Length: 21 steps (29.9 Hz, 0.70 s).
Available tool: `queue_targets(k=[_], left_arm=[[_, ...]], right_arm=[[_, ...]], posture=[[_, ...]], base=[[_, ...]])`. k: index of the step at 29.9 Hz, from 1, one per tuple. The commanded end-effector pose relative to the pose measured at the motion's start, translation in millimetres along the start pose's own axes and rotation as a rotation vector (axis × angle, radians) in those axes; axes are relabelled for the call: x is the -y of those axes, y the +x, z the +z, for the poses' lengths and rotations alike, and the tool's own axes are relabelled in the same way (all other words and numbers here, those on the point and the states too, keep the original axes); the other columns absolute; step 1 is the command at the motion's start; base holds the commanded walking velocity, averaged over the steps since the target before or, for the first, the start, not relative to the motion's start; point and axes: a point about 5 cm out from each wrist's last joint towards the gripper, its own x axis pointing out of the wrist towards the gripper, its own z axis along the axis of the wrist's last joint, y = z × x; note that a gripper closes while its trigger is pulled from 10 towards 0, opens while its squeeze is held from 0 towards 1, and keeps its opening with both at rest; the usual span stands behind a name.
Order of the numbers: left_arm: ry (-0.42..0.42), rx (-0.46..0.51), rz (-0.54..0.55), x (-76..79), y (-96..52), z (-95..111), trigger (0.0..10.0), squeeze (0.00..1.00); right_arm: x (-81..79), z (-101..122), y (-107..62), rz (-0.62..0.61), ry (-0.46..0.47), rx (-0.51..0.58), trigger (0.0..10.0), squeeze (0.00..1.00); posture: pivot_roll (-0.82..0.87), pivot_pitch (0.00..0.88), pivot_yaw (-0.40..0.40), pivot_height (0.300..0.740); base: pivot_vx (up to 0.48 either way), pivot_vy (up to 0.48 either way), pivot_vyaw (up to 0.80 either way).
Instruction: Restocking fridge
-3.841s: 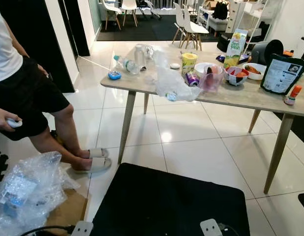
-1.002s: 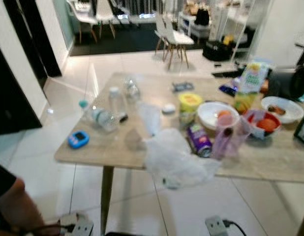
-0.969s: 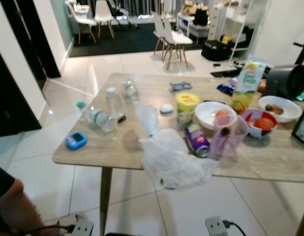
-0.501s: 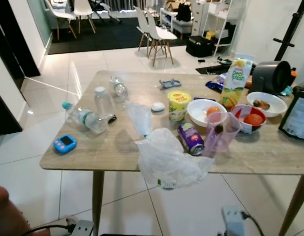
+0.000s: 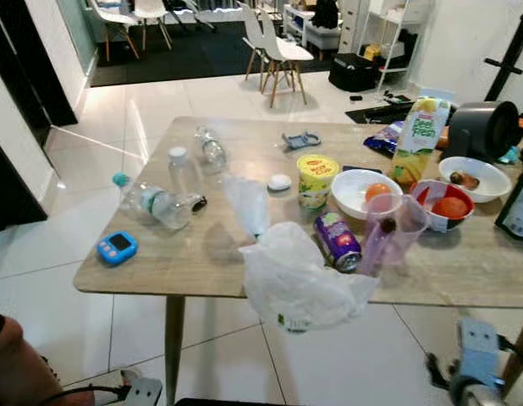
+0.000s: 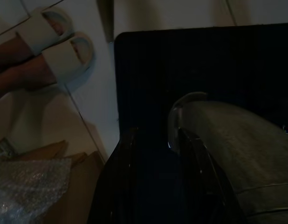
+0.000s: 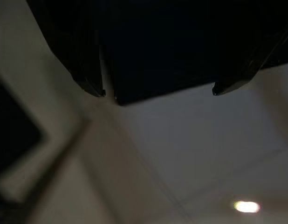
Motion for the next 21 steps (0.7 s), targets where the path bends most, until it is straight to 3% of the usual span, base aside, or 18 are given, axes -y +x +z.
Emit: queue_targets(k=[1,2,3,5,7,11,12,13,14,15,18,19,20,21], left_arm=[[0.001,-0.027,-0.013,3.2,-0.8,-7.1,10.0,0.0],[0.001,-0.027,-0.012,3.0,-0.8,-7.1,10.0,0.0],[0.001,-0.026,-0.013,2.9,-0.8,-7.0,10.0,0.0],[0.003,-0.026,-0.014,2.7,-0.8,-6.8,10.0,0.0],[0.003,-0.026,-0.014,2.6,-0.8,-6.8,10.0,0.0],[0.005,-0.027,-0.016,2.1,-0.8,-6.5,10.0,0.0],[0.005,-0.026,-0.016,2.1,-0.8,-6.3,10.0,0.0],[0.005,-0.026,-0.016,2.1,-0.8,-6.3,10.0,0.0],[0.004,-0.026,-0.016,2.0,-0.8,-6.1,10.0,0.0],[0.004,-0.026,-0.016,2.0,-0.8,-6.1,10.0,0.0],[0.002,-0.025,-0.016,1.7,-0.8,-6.0,10.0,0.0],[0.002,-0.026,-0.016,1.7,-0.9,-6.3,10.0,0.0],[0.002,-0.026,-0.016,1.7,-0.9,-6.3,10.0,0.0],[0.002,-0.027,-0.017,1.8,-0.9,-6.5,10.0,0.0]], right_arm=[[8.2,-6.2,-1.9,-0.061,0.006,-0.031,10.0,1.0],[19.4,-3.8,-3.2,-0.132,0.016,-0.02,10.0,0.12],[33.1,2.8,-4.8,-0.228,0.05,0.012,10.0,0.0],[49.8,14.6,-7.2,-0.337,0.115,0.071,10.0,0.0],[54.0,18.9,-7.9,-0.361,0.142,0.094,10.0,0.0],[77.9,53.6,-12.4,-0.418,0.528,0.307,10.0,0.0],[79.7,58.9,-12.7,-0.405,0.591,0.342,10.0,0.0],[79.7,58.9,-12.7,-0.405,0.591,0.342,10.0,0.0],[79.9,72.2,-12.4,-0.328,0.69,0.42,10.0,0.0],[79.9,72.2,-12.4,-0.328,0.69,0.42,10.0,0.0],[74.1,125.9,-16.3,0.046,0.941,0.727,10.0,0.0],[71.2,140.0,-19.6,0.161,0.969,0.806,10.0,0.0],[71.2,140.0,-19.6,0.161,0.969,0.806,10.0,0.0],[68.0,150.3,-22.7,0.263,0.978,0.861,10.0,0.0]], posture=[[0.08,0.0,-0.026,0.74],[0.08,0.0,-0.025,0.74],[0.09,0.0,-0.024,0.74],[0.08,0.0,-0.023,0.74],[0.08,0.0,-0.023,0.74],[0.09,0.0,-0.021,0.74],[0.09,0.0,-0.021,0.74],[0.09,0.0,-0.021,0.74],[0.09,0.0,-0.021,0.74],[0.09,0.0,-0.021,0.74],[0.09,0.0,-0.021,0.74],[0.08,0.0,-0.021,0.74],[0.08,0.0,-0.021,0.74],[0.08,0.0,-0.021,0.74]], base=[[0.0,0.0,0.0],[0.0,0.0,0.0],[0.0,0.0,0.0],[0.0,0.0,0.0],[0.0,0.0,0.0],[0.0,0.0,0.0],[0.0,0.0,0.0],[0.0,0.0,0.0],[0.0,0.0,0.0],[0.0,0.0,0.0],[0.0,0.0,0.0],[0.0,0.0,0.0],[0.0,0.0,0.0],[0.0,0.0,0.0]])
